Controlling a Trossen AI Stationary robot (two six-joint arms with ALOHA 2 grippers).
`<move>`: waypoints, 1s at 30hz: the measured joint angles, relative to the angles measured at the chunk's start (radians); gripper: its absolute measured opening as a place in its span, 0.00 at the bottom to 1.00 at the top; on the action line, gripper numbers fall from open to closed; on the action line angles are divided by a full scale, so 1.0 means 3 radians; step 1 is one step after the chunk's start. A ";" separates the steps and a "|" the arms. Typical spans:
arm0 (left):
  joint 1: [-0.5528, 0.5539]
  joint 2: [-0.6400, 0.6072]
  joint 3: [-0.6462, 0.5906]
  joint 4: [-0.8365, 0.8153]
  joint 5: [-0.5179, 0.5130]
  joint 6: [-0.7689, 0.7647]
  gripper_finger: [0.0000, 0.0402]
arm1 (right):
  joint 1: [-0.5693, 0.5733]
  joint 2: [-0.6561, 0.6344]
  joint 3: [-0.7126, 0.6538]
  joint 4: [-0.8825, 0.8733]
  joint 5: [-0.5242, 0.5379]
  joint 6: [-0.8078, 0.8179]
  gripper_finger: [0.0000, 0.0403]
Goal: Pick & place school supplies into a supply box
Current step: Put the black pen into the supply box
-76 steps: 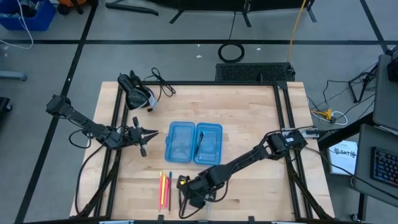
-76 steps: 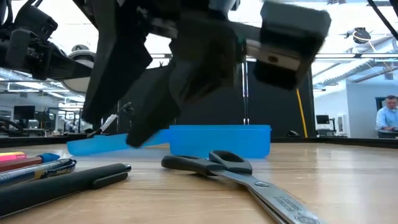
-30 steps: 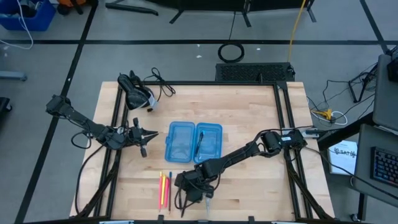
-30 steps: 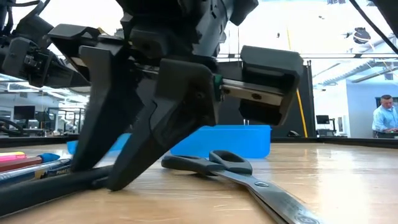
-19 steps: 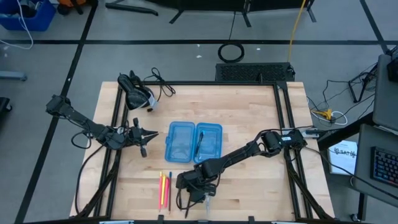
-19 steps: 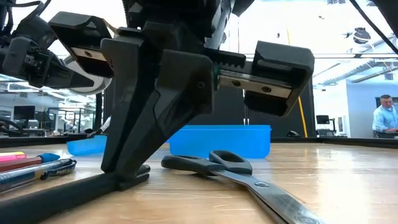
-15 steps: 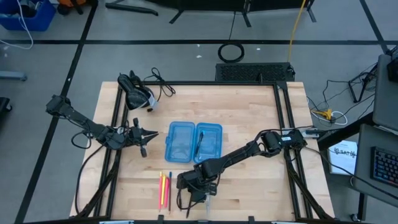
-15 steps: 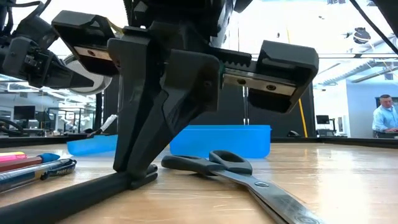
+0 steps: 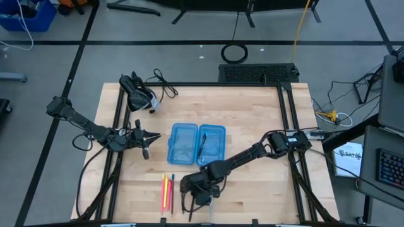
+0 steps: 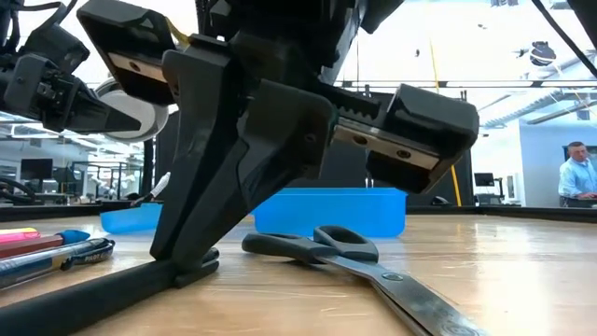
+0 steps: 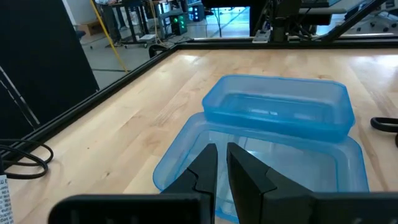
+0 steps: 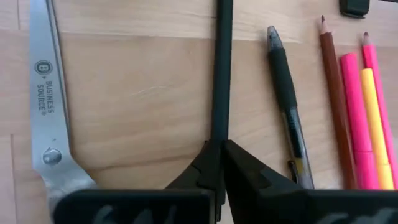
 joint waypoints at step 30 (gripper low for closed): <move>0.0000 0.0000 0.0000 0.0002 0.0153 -0.0005 0.10 | 0.0211 -0.0367 -0.0025 0.0366 0.0453 0.0604 0.21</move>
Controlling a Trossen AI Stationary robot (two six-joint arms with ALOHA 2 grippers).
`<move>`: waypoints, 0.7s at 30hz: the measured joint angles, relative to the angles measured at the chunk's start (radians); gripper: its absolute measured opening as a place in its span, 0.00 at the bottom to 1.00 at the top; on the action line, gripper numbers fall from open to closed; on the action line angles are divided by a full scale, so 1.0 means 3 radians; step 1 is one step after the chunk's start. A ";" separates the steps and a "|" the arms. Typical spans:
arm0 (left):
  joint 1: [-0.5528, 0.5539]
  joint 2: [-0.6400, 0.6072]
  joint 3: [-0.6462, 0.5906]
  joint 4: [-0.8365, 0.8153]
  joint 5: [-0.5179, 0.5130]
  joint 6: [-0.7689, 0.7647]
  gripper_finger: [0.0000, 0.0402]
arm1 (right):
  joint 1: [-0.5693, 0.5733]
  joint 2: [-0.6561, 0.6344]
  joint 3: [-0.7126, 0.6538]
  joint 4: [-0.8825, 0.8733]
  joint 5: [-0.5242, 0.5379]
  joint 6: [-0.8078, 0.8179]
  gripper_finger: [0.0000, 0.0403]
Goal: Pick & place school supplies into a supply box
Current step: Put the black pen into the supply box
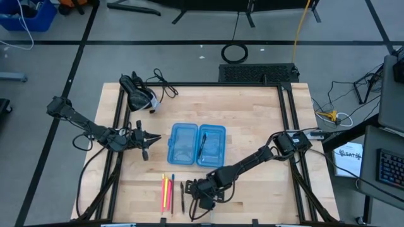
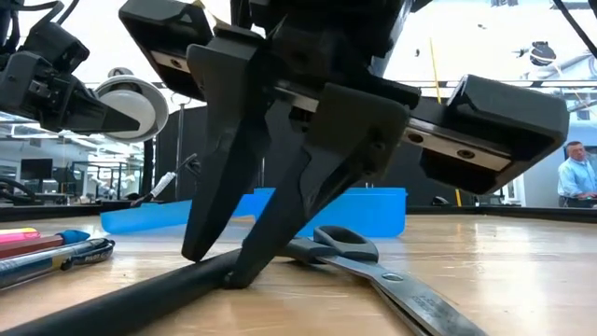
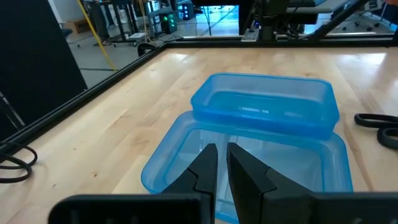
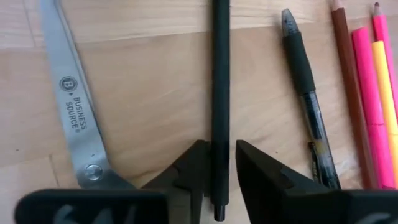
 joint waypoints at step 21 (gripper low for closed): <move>0.0000 0.0000 0.0000 -0.0057 0.0105 0.0135 0.10 | -0.0014 -0.0331 0.0004 0.0397 0.0132 0.0683 0.27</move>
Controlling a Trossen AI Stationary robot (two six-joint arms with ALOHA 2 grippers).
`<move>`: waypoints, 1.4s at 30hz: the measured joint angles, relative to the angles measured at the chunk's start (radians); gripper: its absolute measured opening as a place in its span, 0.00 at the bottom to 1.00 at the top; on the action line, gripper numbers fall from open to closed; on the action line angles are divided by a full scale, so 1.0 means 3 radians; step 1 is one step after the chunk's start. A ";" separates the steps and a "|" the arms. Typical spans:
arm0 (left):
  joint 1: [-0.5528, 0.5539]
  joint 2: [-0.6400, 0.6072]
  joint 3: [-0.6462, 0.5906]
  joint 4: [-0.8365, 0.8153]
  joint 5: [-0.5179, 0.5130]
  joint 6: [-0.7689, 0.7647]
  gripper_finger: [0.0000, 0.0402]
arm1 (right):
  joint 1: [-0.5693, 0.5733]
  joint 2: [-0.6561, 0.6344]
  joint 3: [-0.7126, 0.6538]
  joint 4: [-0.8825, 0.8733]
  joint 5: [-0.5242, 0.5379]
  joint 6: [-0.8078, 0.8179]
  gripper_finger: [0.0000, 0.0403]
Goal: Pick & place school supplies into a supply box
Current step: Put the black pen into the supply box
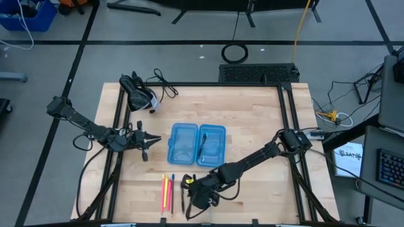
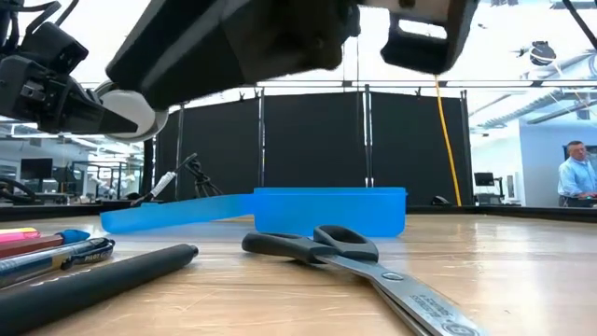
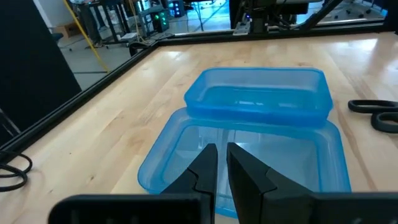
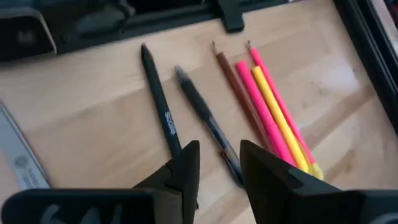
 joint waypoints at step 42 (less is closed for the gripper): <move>0.0000 0.0011 0.0001 -0.0019 -0.0059 -0.0064 0.10 | -0.0185 0.0592 0.0025 0.0117 -0.0878 -0.0044 0.00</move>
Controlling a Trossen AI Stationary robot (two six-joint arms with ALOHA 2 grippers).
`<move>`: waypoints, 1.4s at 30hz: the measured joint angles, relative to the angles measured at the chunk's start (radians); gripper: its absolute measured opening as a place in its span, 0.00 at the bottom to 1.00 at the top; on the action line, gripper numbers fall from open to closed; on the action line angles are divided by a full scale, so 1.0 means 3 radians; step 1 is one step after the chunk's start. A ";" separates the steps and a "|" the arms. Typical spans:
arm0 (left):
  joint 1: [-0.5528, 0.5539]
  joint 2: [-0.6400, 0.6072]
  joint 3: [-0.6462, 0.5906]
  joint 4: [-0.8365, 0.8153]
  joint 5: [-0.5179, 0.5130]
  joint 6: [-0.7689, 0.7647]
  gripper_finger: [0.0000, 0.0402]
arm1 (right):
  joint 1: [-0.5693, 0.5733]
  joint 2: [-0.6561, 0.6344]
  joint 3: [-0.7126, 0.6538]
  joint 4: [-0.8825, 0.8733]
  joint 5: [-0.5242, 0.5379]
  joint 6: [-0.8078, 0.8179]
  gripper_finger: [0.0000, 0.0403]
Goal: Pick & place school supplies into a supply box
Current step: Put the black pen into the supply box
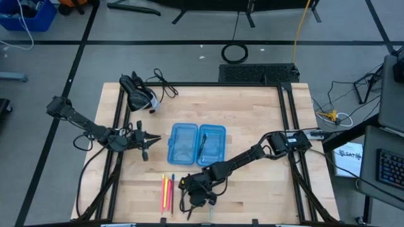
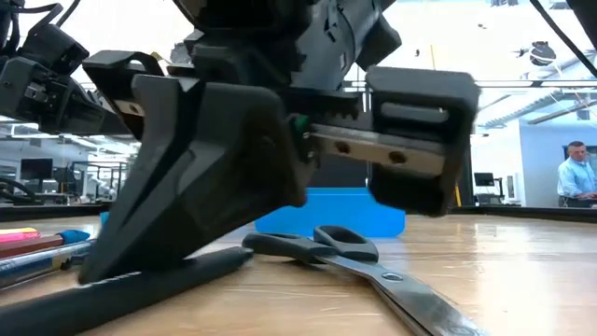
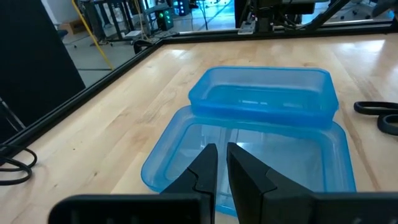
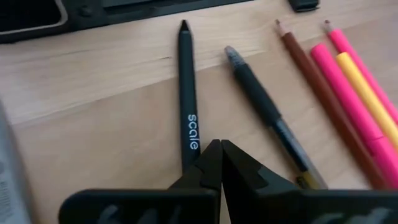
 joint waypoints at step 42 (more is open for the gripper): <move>-0.0435 0.2186 0.1545 -0.0041 0.0622 -0.1262 0.10 | -0.0058 -0.3057 -0.3668 0.3029 0.1301 0.1676 0.00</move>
